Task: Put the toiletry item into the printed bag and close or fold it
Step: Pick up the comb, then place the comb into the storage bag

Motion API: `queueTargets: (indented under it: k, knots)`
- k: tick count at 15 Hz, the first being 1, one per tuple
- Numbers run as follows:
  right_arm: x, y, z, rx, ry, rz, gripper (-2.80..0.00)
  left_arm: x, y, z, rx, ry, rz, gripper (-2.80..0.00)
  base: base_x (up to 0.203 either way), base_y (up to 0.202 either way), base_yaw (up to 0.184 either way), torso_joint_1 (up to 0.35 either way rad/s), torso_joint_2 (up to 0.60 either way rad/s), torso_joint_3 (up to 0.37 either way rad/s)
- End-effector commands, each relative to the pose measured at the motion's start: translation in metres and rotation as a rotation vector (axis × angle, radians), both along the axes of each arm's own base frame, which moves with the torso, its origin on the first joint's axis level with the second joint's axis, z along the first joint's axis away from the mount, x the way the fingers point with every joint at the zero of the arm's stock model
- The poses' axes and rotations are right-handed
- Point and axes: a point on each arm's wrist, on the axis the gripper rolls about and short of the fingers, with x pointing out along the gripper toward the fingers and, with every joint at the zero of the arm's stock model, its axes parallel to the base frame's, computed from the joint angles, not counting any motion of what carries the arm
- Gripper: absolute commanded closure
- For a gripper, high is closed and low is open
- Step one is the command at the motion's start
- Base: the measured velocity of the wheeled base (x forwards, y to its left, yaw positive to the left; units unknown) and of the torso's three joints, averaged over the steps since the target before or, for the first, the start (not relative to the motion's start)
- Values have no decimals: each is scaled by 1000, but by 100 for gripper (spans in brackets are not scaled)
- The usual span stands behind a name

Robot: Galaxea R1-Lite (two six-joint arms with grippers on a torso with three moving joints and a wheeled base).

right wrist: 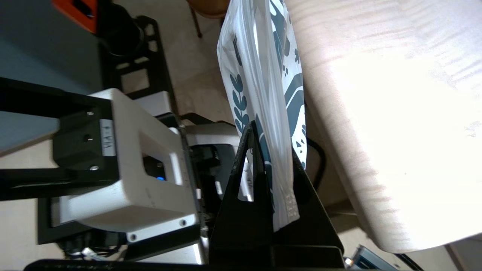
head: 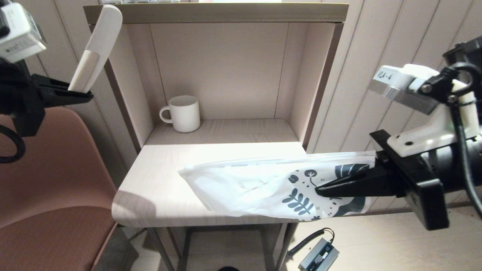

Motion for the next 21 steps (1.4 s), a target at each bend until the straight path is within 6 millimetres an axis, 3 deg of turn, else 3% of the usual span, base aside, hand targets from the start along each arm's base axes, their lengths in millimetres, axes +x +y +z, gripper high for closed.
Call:
queueTargets:
  k: [1,3,8,12,16,18,21]
  knots:
    - [5,26,-6,-84,-32,-13,0,-18,-10,16,51,148,-87,0,0,0,0,0,0,0]
    - [5,39,-8,-135,-68,-31,0,-19,-26,17,153,191,-186,0,0,0,0,0,0,0]
    - [9,43,-7,-116,-129,-38,0,-27,-68,7,347,282,-344,0,0,0,0,0,0,0]
    - [15,44,-3,-102,-157,-47,0,-42,-71,-5,517,366,-490,0,0,0,0,0,0,0]
    - [29,49,-3,-37,-316,-160,0,-29,-78,-9,511,362,-496,0,0,0,0,0,0,0]
    - [36,55,-17,-74,-364,-189,0,-23,-81,-11,509,353,-488,0,0,0,0,0,0,0]
    - [28,56,-40,-186,-444,-221,0,-17,-84,-12,511,333,-478,0,0,0,0,0,0,0]
